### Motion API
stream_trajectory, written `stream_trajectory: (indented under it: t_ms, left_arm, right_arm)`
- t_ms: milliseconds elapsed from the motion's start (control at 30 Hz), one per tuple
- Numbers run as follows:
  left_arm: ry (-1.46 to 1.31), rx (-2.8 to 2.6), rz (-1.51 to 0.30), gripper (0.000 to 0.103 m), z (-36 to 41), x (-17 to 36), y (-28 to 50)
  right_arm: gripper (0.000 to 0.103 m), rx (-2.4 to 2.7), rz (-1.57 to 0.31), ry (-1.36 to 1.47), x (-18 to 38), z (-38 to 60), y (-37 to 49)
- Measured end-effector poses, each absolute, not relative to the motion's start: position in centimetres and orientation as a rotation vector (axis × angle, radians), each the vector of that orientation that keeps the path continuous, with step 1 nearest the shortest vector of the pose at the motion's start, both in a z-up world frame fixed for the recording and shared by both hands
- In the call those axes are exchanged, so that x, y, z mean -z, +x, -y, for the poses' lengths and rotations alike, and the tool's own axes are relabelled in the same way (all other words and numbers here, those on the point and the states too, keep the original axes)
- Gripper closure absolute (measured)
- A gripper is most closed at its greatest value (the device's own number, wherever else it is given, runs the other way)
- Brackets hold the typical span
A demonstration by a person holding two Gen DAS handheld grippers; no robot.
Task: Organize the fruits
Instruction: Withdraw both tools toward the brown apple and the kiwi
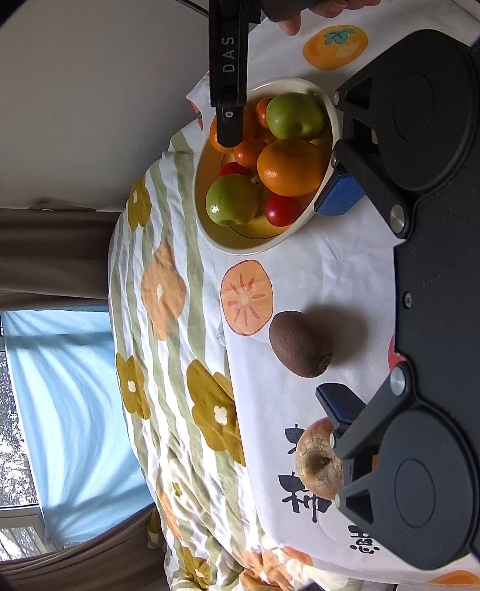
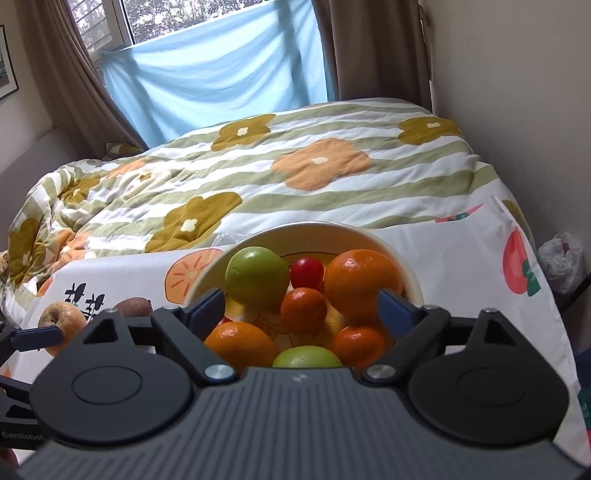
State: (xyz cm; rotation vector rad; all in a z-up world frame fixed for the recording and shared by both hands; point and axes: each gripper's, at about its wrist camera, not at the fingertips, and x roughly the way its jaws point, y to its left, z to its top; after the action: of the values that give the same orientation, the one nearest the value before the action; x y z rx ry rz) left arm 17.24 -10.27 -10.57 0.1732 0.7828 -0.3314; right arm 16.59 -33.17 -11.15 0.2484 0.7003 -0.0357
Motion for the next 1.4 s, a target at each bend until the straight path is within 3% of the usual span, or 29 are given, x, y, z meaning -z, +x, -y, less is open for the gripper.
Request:
stream_trajectory:
  t_ms: [867,1400]
  left_arm:
    - [0.148,0.047,-0.667,0.000,5.9,5.0,7.5]
    - [0.307,0.168,-0.762,0.000,-1.6,6.1,14.6]
  right_arm:
    - [0.000,-0.135,-0.615,0.140,5.2,30.3,8.6]
    - [0.000,-0.212,-0.725,0.119,6.3,22.0,14.5]
